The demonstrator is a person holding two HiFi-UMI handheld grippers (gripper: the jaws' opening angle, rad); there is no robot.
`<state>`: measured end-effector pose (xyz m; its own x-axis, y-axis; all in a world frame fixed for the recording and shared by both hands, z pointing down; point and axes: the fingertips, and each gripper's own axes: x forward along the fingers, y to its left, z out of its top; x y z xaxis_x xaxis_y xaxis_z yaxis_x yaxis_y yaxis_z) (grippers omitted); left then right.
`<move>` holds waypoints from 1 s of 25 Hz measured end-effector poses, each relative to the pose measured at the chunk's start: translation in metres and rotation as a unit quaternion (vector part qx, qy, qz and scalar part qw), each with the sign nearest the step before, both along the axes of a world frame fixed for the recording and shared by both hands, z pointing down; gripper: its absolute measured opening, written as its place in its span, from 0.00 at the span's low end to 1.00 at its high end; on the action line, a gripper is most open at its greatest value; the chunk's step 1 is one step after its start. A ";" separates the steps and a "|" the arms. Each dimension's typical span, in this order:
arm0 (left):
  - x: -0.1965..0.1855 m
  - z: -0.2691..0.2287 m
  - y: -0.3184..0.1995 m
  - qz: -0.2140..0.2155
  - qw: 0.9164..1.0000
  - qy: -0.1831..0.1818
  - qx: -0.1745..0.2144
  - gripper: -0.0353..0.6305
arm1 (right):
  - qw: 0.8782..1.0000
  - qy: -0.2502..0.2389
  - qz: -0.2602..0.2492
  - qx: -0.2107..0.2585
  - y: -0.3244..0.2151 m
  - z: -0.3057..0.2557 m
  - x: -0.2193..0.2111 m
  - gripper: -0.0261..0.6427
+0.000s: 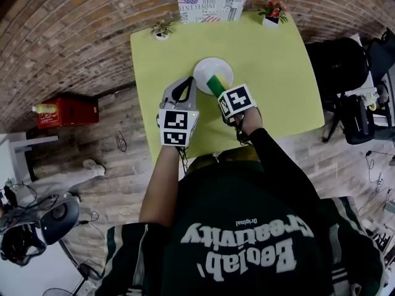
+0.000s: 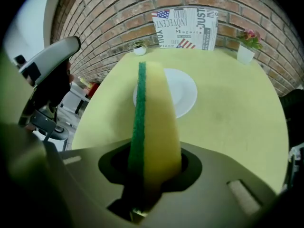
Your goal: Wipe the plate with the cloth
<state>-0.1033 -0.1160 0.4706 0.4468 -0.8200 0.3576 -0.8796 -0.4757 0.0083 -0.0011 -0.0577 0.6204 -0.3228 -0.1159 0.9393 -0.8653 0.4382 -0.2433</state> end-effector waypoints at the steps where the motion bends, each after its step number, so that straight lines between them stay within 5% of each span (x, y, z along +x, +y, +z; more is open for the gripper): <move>1: -0.003 0.000 0.002 -0.003 1.000 -0.001 0.000 0.06 | 1.000 -0.002 -0.008 0.001 0.002 0.000 -0.006 0.24; 8: -0.015 0.004 0.012 -0.024 1.000 -0.010 -0.004 0.06 | 0.999 -0.015 -0.044 -0.004 0.006 0.003 -0.030 0.24; 25: 0.000 0.003 0.017 -0.094 0.995 -0.033 -0.015 0.06 | 0.993 -0.033 -0.107 -0.034 0.009 0.015 -0.009 0.24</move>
<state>-0.1036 -0.0989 0.4739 0.2612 -0.8749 0.4077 -0.9520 -0.3034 -0.0411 -0.0104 -0.0486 0.6355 -0.3936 0.0239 0.9190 -0.7359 0.5909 -0.3306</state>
